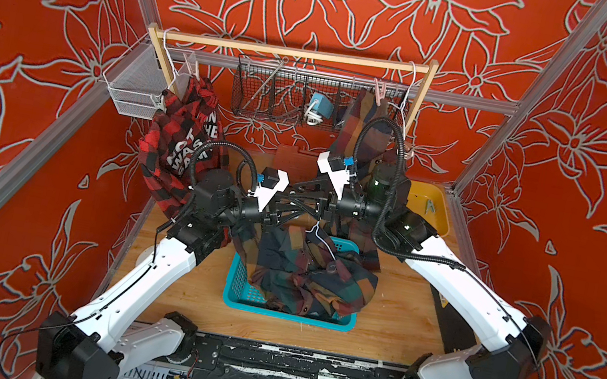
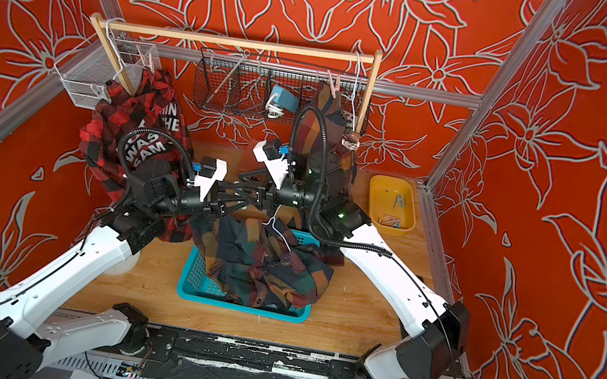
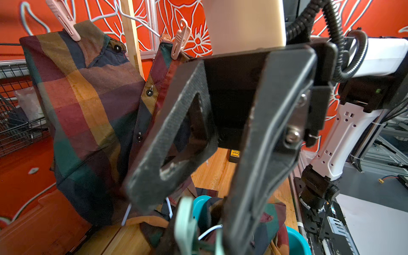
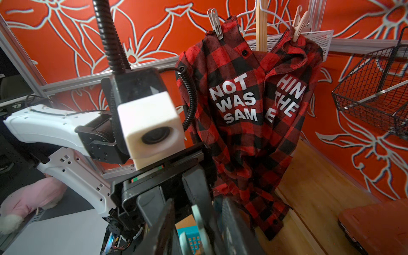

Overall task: Remove the clothespins securing long-sleeve shirts to the hanger
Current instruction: Place the clamp in the storage box.

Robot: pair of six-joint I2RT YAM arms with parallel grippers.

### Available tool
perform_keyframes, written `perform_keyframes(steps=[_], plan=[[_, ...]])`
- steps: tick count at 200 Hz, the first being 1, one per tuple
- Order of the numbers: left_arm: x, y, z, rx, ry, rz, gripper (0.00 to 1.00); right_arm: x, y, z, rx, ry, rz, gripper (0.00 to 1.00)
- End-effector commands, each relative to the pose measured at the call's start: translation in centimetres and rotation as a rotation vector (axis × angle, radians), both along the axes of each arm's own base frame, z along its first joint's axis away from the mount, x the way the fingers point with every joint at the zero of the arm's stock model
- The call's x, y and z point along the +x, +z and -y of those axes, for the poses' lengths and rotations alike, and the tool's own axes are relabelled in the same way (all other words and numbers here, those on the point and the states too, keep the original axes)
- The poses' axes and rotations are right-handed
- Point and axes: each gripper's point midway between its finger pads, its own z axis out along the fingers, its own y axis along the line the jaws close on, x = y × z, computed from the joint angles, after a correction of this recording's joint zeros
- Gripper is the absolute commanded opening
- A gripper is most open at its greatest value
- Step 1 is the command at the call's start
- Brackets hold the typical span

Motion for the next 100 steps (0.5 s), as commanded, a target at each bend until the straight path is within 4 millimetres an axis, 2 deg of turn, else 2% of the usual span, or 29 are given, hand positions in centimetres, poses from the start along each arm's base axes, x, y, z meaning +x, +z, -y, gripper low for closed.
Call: perform_keyframes(steps=[1,44,56,72,100], plan=[[-0.73,1.24,0.26,0.002,-0.031,0.059,0.00,-0.77,1.75,-0.53,0.041,0.049,0.023,0.36],[-0.91,1.28,0.27,0.004,-0.037,0.064,0.00,-0.74,1.20,-1.04,0.031,0.065,0.008,0.21],[-0.92,1.28,0.28,0.004,-0.038,0.064,0.00,-0.73,1.13,-1.02,0.030,0.065,0.005,0.14],[-0.88,1.29,0.26,0.005,-0.036,0.065,0.00,-0.82,1.18,-1.03,0.031,0.069,0.005,0.00],[-0.79,1.29,0.21,0.005,-0.029,0.064,0.00,-0.89,1.39,-0.87,0.032,0.066,0.015,0.00]])
